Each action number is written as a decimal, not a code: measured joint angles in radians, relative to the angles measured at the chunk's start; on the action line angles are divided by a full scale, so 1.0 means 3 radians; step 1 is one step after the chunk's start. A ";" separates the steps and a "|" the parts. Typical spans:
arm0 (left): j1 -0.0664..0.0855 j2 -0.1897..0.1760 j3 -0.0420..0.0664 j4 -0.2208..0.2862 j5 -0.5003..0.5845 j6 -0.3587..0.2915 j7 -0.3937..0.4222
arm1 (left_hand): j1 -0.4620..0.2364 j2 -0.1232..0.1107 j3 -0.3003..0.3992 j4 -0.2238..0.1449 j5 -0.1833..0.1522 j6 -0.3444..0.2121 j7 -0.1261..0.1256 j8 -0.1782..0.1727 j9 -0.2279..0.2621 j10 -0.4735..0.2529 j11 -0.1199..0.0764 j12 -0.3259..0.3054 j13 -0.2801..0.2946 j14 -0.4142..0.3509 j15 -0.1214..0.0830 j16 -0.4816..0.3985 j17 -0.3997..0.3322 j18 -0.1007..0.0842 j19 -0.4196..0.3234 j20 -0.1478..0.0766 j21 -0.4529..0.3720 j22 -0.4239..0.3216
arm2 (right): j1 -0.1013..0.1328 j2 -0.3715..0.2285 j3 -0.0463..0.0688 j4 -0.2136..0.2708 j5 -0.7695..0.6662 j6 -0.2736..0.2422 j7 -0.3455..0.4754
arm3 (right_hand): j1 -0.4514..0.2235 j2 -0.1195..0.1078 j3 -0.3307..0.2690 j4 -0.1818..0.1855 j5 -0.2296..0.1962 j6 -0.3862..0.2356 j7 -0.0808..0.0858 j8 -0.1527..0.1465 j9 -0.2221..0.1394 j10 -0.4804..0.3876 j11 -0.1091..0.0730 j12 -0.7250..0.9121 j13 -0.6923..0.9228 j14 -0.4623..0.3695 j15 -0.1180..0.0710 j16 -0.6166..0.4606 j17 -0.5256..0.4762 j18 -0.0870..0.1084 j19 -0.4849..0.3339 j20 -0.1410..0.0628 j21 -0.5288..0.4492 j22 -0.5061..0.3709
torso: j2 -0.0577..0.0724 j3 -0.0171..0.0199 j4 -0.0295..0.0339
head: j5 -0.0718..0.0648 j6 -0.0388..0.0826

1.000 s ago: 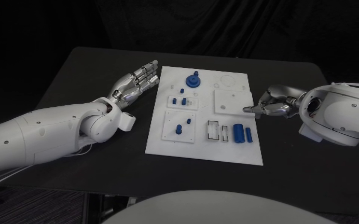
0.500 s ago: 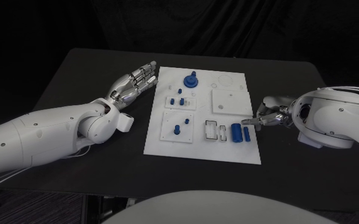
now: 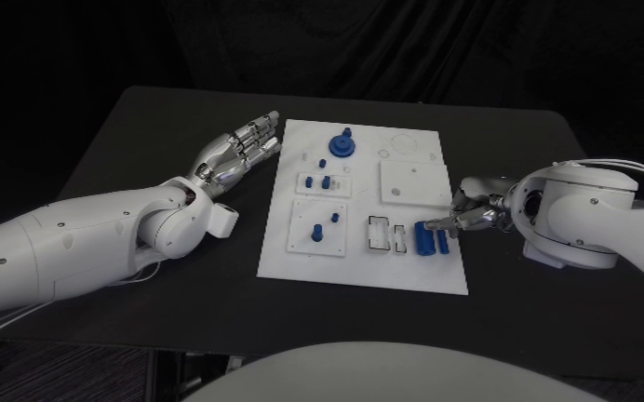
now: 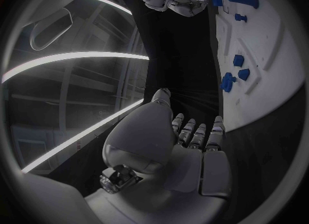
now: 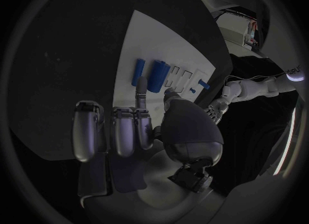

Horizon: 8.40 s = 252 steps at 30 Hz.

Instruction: Assemble the parts on the task board

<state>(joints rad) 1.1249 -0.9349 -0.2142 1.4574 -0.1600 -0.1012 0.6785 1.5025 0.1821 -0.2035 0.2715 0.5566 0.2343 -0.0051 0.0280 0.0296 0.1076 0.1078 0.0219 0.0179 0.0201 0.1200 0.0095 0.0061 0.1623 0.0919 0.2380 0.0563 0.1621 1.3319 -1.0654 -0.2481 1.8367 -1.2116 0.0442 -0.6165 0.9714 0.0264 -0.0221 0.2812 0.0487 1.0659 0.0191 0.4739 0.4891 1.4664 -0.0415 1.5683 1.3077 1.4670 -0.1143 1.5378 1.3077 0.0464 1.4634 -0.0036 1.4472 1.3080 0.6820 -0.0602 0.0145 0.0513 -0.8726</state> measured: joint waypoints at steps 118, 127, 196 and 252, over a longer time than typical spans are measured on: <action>-0.0027 0.0046 0.0000 -0.0042 0.0000 0.0219 0.0000 | 0.0052 0.0027 0.0046 -0.0045 0.0038 0.0131 0.0178 0.0013 0.0014 0.0135 0.0134 0.0000 0.0021 0.0023 0.0071 0.0000 0.0007 0.0000 0.0071 0.0071 0.0056 0.0058 | -0.0077 0.0559 0.0002 -0.0347 0.1067 -0.0407 0.0350 | 0.0539 0.0156 -0.0161 -0.0483 -0.0014 -0.0046 0.0070 -0.0428 0.0115 -0.0011 0.0015 0.0000 -0.0001 0.0007 0.0008 -0.0028 -0.0001 -0.0051 0.0012 0.0012 0.0046 0.0000 | 0.0001 -0.0003 0.0003 | 0.0022 0.0000; -0.0028 0.0052 0.0000 -0.0049 0.0000 0.0227 0.0000 | 0.0052 0.0027 0.0046 -0.0045 0.0038 0.0131 0.0178 0.0013 0.0014 0.0143 0.0143 0.0000 0.0021 0.0035 0.0083 0.0000 0.0006 0.0000 0.0071 0.0071 0.0056 0.0058 | -0.0090 0.0624 0.0002 -0.0370 0.1081 -0.0359 0.0293 | 0.0513 0.0183 -0.0181 -0.0503 -0.0010 -0.0051 0.0066 -0.0478 0.0114 -0.0011 0.0015 0.0000 -0.0001 0.0001 0.0018 -0.0054 -0.0001 -0.0051 0.0012 0.0012 -0.0057 -0.0001 | 0.0003 -0.0002 -0.0003 | 0.0023 0.0000; -0.0070 0.0066 0.0000 -0.0079 0.0000 0.0259 0.0000 | 0.0065 0.0040 0.0069 -0.0087 0.0064 0.0190 0.0238 0.0026 0.0025 0.0155 0.0154 0.0000 0.0026 0.0048 0.0095 0.0000 0.0007 0.0000 0.0095 0.0095 0.0069 0.0063 | -0.0118 0.0577 0.0002 -0.0330 0.1094 -0.0355 0.0377 | 0.0075 0.0141 -0.0380 -0.0254 -0.0008 -0.0046 0.0059 -0.0465 0.0262 -0.0011 0.0038 0.0000 -0.0001 0.0002 0.0062 -0.0067 -0.0001 -0.0051 0.0012 0.0060 -0.0119 -0.0002 | -0.0003 -0.0001 -0.0003 | 0.0089 0.0000; -0.0089 0.0066 0.0000 -0.0086 0.0000 0.0275 0.0000 | 0.0079 0.0053 0.0088 -0.0124 0.0110 0.0256 0.0303 0.0039 0.0031 0.0190 0.0165 0.0000 0.0032 0.0060 0.0107 0.0000 0.0011 0.0000 0.0095 0.0095 0.0069 0.0068 | -0.0297 0.0457 0.0002 -0.0122 -0.0482 -0.0714 0.1038 | 0.0709 -0.0431 0.0139 -0.0147 -0.0009 -0.0393 -0.0131 0.1596 0.2454 -0.0005 -0.0124 0.0000 -0.0001 0.0000 -0.0048 -0.0026 -0.0001 -0.0050 0.0007 -0.0030 -0.0143 -0.0001 | -0.0003 0.0000 -0.0002 | 0.0092 0.0000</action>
<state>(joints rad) 1.0983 -0.9150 -0.2142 1.4315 -0.1599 -0.0186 0.6786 1.5261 0.1980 -0.1773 0.2343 0.5895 0.3111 0.0860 0.0397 0.0387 0.1646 0.1573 0.0220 0.0274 0.0380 0.1521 0.0097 0.0095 0.1622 0.1204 0.2664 0.0770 0.1825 1.2427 -0.9281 -0.2475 1.8002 -1.3560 -0.1699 -0.3050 1.1840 -0.1028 0.0196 0.2373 0.0461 0.9480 -0.0203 0.9527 1.2251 1.4650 -0.0789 1.5682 1.3073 1.4670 -0.1288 1.5300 1.3074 0.0314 1.4653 -0.0126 1.4045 1.3078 0.6813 -0.0602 0.0138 0.0788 -0.8726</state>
